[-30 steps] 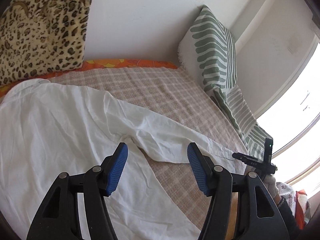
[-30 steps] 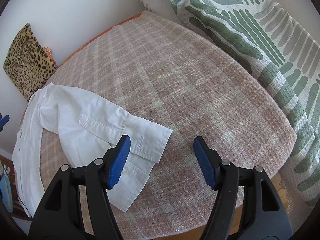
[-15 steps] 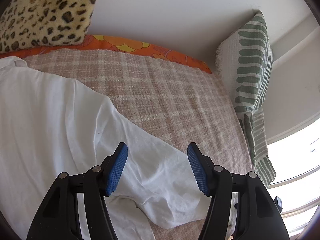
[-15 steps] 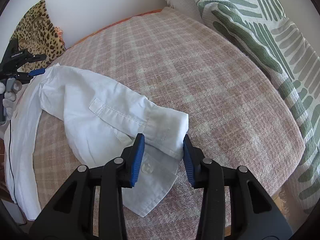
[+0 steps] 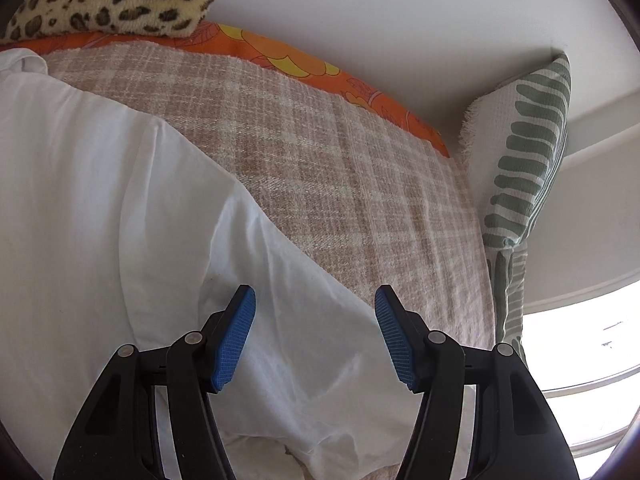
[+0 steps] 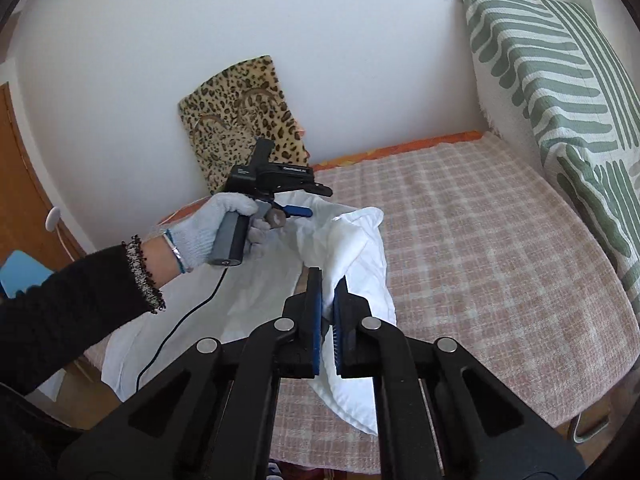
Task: Fold small clothes
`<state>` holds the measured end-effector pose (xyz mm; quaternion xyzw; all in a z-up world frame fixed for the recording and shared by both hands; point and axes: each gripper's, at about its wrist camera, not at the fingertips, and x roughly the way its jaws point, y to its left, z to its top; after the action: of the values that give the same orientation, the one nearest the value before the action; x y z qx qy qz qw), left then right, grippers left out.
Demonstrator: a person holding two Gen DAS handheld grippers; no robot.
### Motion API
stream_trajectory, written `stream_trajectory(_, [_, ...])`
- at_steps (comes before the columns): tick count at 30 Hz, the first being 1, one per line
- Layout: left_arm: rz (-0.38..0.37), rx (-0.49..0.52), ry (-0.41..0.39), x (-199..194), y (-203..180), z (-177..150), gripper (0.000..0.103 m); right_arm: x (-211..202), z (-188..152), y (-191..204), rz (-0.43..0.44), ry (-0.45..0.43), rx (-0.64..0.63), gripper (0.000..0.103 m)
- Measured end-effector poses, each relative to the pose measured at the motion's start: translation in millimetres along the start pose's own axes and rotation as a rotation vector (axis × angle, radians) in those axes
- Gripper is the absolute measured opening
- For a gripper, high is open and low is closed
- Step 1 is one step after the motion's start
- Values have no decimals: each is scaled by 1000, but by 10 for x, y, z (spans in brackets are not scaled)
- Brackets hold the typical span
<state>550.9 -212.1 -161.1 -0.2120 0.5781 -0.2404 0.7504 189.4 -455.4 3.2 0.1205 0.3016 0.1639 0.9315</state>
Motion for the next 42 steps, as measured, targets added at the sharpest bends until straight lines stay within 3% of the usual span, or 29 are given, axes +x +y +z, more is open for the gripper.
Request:
stream_trajectory(4, [-20, -9, 10, 2, 25, 14, 61, 122, -221, 551, 148, 101, -72, 5])
stream_trajectory(8, [-21, -9, 16, 15, 14, 20, 62, 325, -505, 832, 198, 194, -127, 5])
stream_trajectory(14, [5, 42, 8, 22, -50, 1, 58, 508, -765, 935, 242, 291, -140, 5])
stream_trajectory(16, [46, 105, -6, 36, -106, -27, 29, 524, -799, 951, 228, 305, -159, 5])
stream_trajectory(17, [55, 126, -1, 53, -116, -40, 0, 530, -800, 939, 221, 306, -158, 5])
stream_trajectory(21, [15, 160, -67, -78, -79, -94, 0, 543, -739, 854, 201, 295, -134, 5])
stream_trajectory(24, [-54, 92, -96, -245, 57, -45, 0, 562, -706, 853, 197, 294, -144, 5])
stream_trajectory(30, [-98, -17, -158, -564, 446, 91, 0, 685, -859, 1166, 236, 361, -281, 5])
stream_trajectory(32, [-176, -70, -132, -594, 587, 76, 0, 760, -943, 1264, 220, 393, -331, 5])
stream_trajectory(34, [-204, -112, -101, -614, 687, 37, 8, 815, -999, 1307, 214, 416, -357, 5])
stream_trajectory(37, [-234, -117, -82, -643, 707, -38, 28, 851, -1005, 1302, 205, 419, -363, 5])
stream_trajectory(39, [-253, -127, -52, -633, 669, -107, 52, 874, -972, 1284, 206, 416, -349, 5])
stream_trajectory(42, [-251, -69, -18, -582, 499, -240, 53, 905, -955, 1306, 200, 421, -359, 5])
